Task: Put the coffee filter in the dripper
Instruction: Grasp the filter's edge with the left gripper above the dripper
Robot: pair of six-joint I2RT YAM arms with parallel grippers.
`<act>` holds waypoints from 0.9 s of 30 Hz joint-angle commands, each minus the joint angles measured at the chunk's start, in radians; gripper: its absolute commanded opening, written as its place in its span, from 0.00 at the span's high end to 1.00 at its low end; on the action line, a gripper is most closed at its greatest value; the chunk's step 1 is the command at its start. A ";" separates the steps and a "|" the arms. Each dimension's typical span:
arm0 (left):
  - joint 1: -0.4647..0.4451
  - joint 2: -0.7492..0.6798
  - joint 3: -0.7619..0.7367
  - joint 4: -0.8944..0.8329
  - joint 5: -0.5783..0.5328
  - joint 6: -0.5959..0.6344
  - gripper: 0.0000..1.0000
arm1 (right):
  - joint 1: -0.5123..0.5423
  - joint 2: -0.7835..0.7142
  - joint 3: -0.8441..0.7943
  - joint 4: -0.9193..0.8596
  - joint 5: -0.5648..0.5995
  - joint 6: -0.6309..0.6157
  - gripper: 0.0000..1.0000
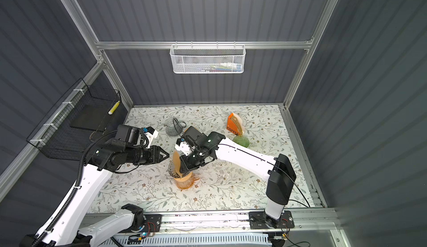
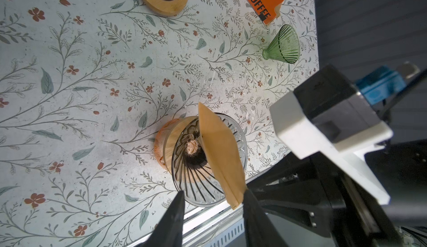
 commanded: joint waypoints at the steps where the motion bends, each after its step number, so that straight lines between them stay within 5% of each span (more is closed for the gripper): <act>1: -0.005 0.007 -0.013 0.016 0.025 0.022 0.58 | -0.010 -0.013 -0.008 0.013 -0.013 -0.001 0.74; 19: -0.006 0.026 -0.070 0.100 0.145 -0.026 0.62 | -0.071 -0.090 0.003 -0.036 0.059 -0.068 0.67; 27: -0.011 0.055 -0.077 0.127 0.188 -0.047 0.63 | -0.095 -0.084 -0.010 0.002 0.070 -0.084 0.76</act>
